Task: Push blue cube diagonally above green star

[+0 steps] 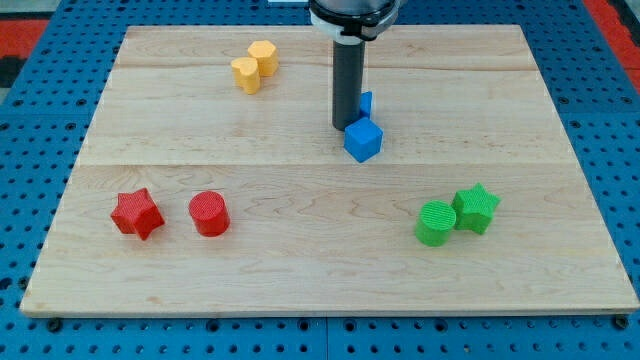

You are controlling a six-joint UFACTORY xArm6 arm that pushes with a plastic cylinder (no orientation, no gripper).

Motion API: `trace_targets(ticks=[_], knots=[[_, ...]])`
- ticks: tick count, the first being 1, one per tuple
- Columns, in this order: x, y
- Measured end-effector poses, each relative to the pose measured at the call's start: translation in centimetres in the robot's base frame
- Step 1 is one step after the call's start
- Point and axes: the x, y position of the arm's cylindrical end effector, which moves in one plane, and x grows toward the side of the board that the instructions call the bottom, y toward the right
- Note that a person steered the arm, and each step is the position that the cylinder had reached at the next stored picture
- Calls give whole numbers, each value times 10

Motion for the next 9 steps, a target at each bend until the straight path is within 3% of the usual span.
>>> trace_targets(ticks=[2,3,4,5,7,9], knots=[[-1,-6],[12,-54],[62,-51],[67,-10],[29,-25],[63,-3]])
